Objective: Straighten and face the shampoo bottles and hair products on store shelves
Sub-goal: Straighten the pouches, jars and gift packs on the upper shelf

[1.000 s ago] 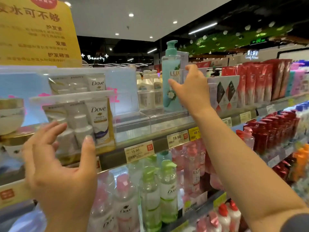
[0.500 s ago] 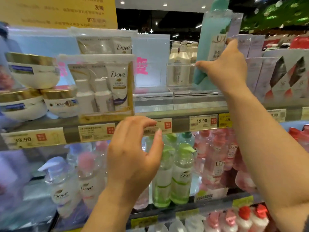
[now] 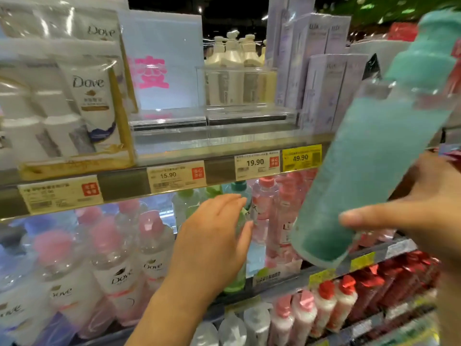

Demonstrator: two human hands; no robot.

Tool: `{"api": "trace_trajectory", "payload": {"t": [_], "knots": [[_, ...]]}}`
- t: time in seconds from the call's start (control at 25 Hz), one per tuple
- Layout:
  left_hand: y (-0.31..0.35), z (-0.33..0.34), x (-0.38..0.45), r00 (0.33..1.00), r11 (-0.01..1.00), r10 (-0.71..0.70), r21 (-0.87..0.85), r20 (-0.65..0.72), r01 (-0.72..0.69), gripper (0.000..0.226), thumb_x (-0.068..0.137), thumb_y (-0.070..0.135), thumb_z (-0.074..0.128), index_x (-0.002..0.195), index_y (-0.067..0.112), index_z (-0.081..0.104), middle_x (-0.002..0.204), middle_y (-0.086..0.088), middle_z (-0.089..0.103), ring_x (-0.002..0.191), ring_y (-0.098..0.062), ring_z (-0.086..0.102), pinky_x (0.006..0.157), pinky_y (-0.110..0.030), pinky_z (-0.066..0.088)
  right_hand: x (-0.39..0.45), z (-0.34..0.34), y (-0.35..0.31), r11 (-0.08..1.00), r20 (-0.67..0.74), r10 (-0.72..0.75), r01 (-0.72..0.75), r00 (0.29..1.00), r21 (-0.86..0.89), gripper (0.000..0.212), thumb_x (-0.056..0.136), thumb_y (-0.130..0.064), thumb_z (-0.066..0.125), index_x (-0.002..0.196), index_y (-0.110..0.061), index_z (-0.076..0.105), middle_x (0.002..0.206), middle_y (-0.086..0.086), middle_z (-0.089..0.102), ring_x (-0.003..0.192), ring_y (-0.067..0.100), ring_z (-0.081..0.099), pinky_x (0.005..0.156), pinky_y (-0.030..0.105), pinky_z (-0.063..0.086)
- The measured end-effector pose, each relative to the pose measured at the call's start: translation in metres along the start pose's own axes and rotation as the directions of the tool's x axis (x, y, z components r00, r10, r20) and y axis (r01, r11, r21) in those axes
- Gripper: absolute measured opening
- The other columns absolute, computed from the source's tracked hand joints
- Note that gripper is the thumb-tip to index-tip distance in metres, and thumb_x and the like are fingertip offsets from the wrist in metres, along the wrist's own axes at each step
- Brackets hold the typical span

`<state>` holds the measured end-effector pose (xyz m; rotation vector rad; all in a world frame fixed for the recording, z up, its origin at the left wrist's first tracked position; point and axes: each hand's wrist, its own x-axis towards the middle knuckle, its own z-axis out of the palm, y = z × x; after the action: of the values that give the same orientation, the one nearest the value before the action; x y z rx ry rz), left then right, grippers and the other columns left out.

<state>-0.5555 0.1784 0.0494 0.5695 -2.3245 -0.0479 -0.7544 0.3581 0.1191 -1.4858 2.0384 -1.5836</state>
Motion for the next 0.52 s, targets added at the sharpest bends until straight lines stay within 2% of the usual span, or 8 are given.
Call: {"api": "trace_trajectory", "payload": {"t": [0.08,0.16,0.28,0.36,0.44,0.52], "knots": [[-0.001,0.006,0.002,0.999,0.997,-0.007,0.077,0.043,0.004,0.051,0.074,0.026,0.083,0.119,0.007,0.068,0.116,-0.005,0.071,0.105,-0.023,0.067,0.092,-0.033,0.047,-0.02,0.032,0.015,0.999,0.081,0.027,-0.03,0.996,0.041,0.083,0.037,-0.051,0.099,0.113,-0.041,0.067,0.102,-0.015,0.078,0.085,0.005,0.076,0.06,0.018,0.06],[-0.003,0.009,0.005,0.998,0.988,-0.018,0.157,0.064,0.008,0.056,0.067,0.026,0.088,0.116,0.006,0.069,0.11,-0.007,0.072,0.098,-0.026,0.069,0.085,-0.039,0.054,-0.02,0.061,0.037,0.994,0.103,0.106,-0.105,0.989,-0.016,0.081,0.039,-0.049,0.096,0.111,-0.049,0.059,0.102,-0.03,0.072,0.087,-0.006,0.071,0.064,0.014,0.058],[-0.005,0.014,0.007,0.995,0.979,-0.045,0.203,0.088,0.026,0.051,0.065,0.023,0.088,0.11,0.007,0.072,0.102,-0.007,0.073,0.089,-0.03,0.07,0.078,-0.042,0.055,-0.012,0.103,0.067,0.987,0.017,0.158,-0.158,0.987,-0.012,0.074,0.051,-0.037,0.097,0.107,-0.048,0.05,0.098,-0.045,0.063,0.086,-0.019,0.064,0.064,0.004,0.05],[-0.008,0.016,0.009,0.993,0.978,-0.07,0.205,0.091,0.05,0.047,0.066,0.021,0.087,0.108,0.007,0.072,0.103,-0.008,0.073,0.09,-0.031,0.07,0.079,-0.044,0.054,-0.009,0.124,0.084,0.989,-0.069,0.146,-0.144,0.987,0.038,0.073,0.057,-0.03,0.097,0.107,-0.051,0.048,0.096,-0.043,0.065,0.087,-0.022,0.062,0.066,-0.001,0.046],[-0.01,0.017,0.01,0.99,0.98,-0.104,0.178,0.092,0.086,0.044,0.069,0.018,0.085,0.11,0.008,0.072,0.105,-0.008,0.073,0.091,-0.031,0.069,0.081,-0.045,0.054,-0.004,0.138,0.099,0.989,-0.123,0.145,-0.145,0.982,0.012,0.074,0.06,-0.036,0.096,0.107,-0.057,0.043,0.093,-0.034,0.068,0.089,-0.024,0.06,0.068,-0.003,0.044],[-0.009,0.017,0.012,0.989,0.983,-0.117,0.152,0.092,0.102,0.041,0.071,0.016,0.083,0.111,0.009,0.073,0.106,-0.007,0.073,0.092,-0.031,0.069,0.081,-0.045,0.054,0.004,0.145,0.108,0.981,-0.114,0.167,-0.176,0.979,-0.076,0.072,0.059,-0.045,0.094,0.102,-0.056,0.037,0.089,-0.029,0.063,0.084,-0.019,0.061,0.064,0.0,0.045]]}}
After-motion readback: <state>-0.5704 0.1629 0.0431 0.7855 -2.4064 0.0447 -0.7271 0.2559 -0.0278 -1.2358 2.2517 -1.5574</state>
